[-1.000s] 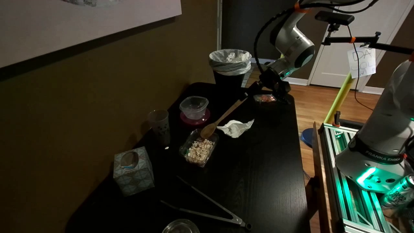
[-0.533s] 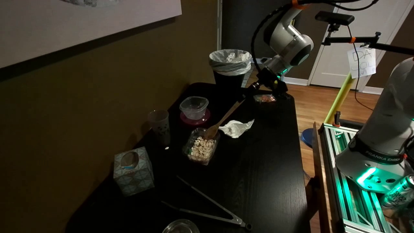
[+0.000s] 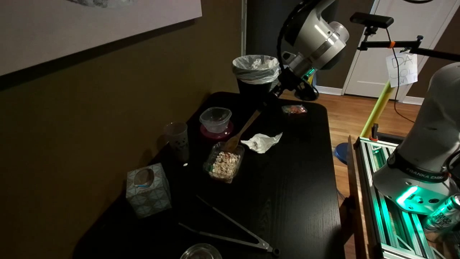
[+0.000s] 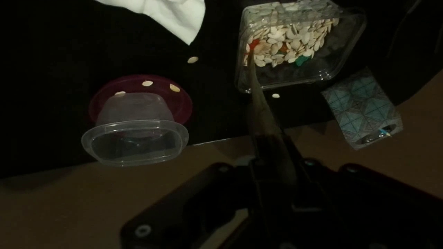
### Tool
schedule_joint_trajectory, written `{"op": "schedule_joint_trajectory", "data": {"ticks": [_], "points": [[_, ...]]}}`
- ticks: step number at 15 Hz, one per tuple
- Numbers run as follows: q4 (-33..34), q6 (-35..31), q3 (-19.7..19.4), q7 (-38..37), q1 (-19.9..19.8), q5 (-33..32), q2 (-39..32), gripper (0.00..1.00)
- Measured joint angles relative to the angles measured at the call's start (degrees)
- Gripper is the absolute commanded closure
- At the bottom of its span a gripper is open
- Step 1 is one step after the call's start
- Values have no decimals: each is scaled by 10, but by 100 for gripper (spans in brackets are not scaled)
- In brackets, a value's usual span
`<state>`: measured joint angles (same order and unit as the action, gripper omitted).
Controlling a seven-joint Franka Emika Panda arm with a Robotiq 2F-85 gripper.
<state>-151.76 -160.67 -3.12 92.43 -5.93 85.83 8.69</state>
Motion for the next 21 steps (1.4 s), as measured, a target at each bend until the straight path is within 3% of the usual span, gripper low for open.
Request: {"op": "schedule_joint_trajectory", "data": {"ticks": [7,16,21], "points": [[-11,-63,32,-120,3,-113,-30,97],[-47,-61,45,-421,-1,-393,-78,97],[-50,-5,30,-567,-19,-588,-79,97]]}}
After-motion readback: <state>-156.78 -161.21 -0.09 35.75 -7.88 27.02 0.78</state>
